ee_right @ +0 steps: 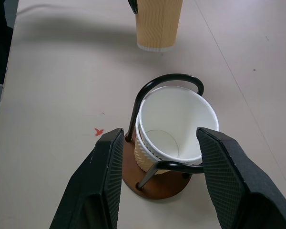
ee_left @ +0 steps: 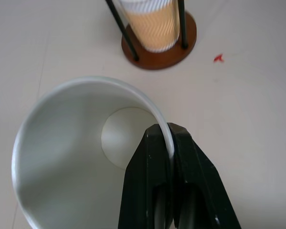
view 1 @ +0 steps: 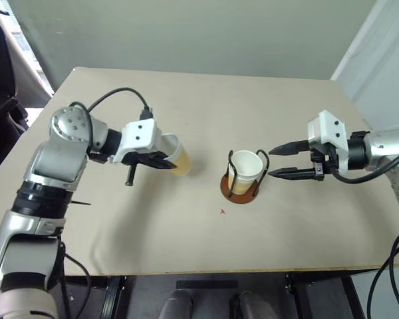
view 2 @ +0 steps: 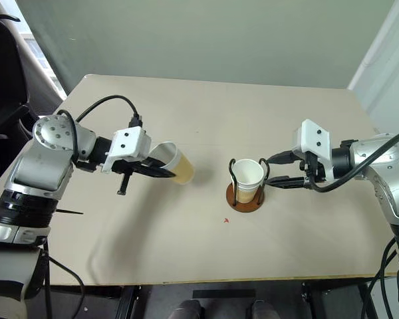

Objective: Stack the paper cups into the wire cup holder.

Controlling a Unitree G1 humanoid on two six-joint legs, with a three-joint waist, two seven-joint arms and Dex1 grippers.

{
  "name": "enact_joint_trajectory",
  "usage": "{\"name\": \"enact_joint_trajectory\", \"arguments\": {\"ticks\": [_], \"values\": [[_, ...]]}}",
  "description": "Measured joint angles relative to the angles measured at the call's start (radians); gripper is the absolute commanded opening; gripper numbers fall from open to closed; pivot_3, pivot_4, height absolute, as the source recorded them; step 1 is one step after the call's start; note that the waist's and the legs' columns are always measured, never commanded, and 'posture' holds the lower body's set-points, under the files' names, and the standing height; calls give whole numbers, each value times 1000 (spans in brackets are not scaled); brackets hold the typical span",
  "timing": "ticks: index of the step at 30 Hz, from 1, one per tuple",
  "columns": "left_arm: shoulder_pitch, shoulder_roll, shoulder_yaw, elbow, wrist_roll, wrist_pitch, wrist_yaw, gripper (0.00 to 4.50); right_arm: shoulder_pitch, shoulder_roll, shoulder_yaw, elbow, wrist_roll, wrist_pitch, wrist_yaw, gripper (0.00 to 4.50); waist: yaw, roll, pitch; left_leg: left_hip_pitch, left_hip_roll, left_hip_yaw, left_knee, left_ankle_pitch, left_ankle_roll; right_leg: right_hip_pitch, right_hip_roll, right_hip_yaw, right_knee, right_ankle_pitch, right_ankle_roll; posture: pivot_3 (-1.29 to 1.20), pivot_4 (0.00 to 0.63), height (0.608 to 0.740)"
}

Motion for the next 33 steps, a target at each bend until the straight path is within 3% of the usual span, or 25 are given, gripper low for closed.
{"name": "enact_joint_trajectory", "arguments": {"ticks": [10, 20, 33], "values": [[-124, -48, -27, -17, -49, 78, -35, 34, 2, 0, 0, 1, -3, -2, 2, 2402, -1, 0, 0, 0, 0, 0, 1, 0, 0, 0, 0, 0, 0, 0, 0, 0, 150, 740], [-136, -114, -24, 21, -85, 89, -15, 34, 1, 8, 4, 0, -11, -2, 1, 2402, -1, 0, 0, 0, 0, 0, 1, 0, 0, 1, 0, 0, 0, 1, 1, 0, 150, 740], [-174, -193, 70, 97, -177, 138, 75, 34, -3, 9, 8, 1, -14, -1, 1, 2402, 1, 0, 0, 0, 0, 0, 1, 0, 0, 1, 0, 0, 0, 1, 2, 0, 150, 740]]}}
